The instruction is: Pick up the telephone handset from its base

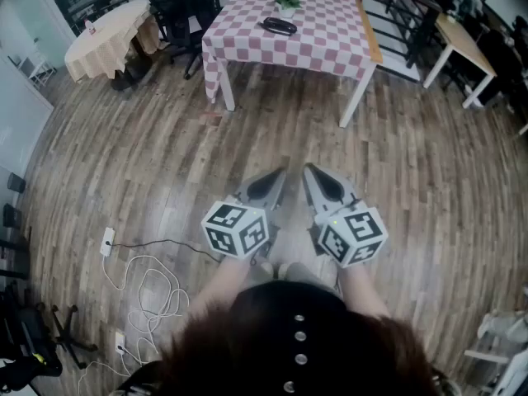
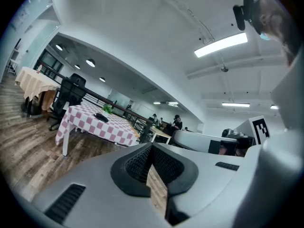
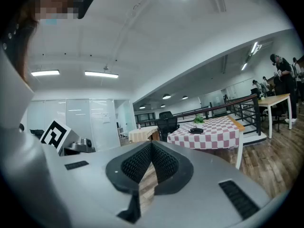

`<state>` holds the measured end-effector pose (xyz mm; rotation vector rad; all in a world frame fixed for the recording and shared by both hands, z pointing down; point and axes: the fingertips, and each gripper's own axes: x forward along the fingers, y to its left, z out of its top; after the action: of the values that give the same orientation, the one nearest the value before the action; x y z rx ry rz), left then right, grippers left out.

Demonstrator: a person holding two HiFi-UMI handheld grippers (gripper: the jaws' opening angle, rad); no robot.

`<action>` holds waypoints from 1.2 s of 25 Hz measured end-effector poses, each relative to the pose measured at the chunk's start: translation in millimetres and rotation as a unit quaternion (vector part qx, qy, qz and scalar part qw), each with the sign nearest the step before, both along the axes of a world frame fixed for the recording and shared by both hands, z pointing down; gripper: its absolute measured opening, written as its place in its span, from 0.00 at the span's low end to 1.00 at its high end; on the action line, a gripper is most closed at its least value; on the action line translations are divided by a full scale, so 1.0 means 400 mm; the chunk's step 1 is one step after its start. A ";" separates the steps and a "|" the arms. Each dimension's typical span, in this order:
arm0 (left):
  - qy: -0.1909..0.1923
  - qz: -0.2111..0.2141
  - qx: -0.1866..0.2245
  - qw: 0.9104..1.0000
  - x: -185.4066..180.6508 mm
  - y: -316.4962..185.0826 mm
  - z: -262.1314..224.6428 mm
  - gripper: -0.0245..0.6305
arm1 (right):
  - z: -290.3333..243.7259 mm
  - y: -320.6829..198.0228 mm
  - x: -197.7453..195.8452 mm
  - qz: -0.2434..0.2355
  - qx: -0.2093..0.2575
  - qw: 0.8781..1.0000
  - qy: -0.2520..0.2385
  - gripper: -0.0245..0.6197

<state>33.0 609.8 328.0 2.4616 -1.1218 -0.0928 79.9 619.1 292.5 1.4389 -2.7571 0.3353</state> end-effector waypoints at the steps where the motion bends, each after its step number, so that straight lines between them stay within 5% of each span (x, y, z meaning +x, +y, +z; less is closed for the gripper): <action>1: 0.001 -0.001 -0.001 1.000 -0.002 0.003 0.002 0.05 | 0.003 0.003 -0.002 -0.001 -0.001 1.000 0.002 0.05; 30: -0.016 0.019 0.010 1.000 -0.093 -0.067 0.022 0.05 | 0.050 -0.061 -0.096 0.013 -0.042 0.999 -0.020 0.05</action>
<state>-4.4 583.1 336.9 2.5096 -1.0912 -0.0551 41.4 594.8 312.4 1.4655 -2.7211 0.4815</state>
